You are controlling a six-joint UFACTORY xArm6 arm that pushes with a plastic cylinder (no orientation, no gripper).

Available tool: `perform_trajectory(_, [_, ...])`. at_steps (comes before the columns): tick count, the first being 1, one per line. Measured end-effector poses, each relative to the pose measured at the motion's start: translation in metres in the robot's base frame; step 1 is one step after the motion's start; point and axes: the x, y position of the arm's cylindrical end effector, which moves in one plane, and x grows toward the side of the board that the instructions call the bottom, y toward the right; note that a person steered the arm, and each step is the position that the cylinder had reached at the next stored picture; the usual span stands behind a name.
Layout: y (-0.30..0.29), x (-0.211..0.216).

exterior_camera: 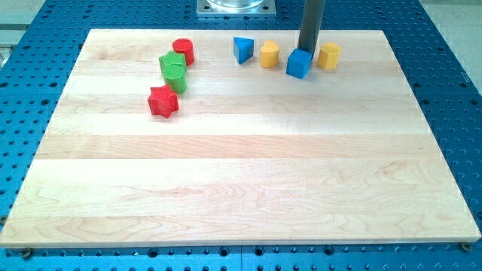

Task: Move the blue triangle to the center of the board

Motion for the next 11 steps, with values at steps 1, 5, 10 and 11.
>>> perform_trajectory(1, [-0.005,0.048])
perform_trajectory(5, [-0.006,0.007])
perform_trajectory(10, [-0.113,0.024])
perform_trajectory(11, [-0.109,0.075])
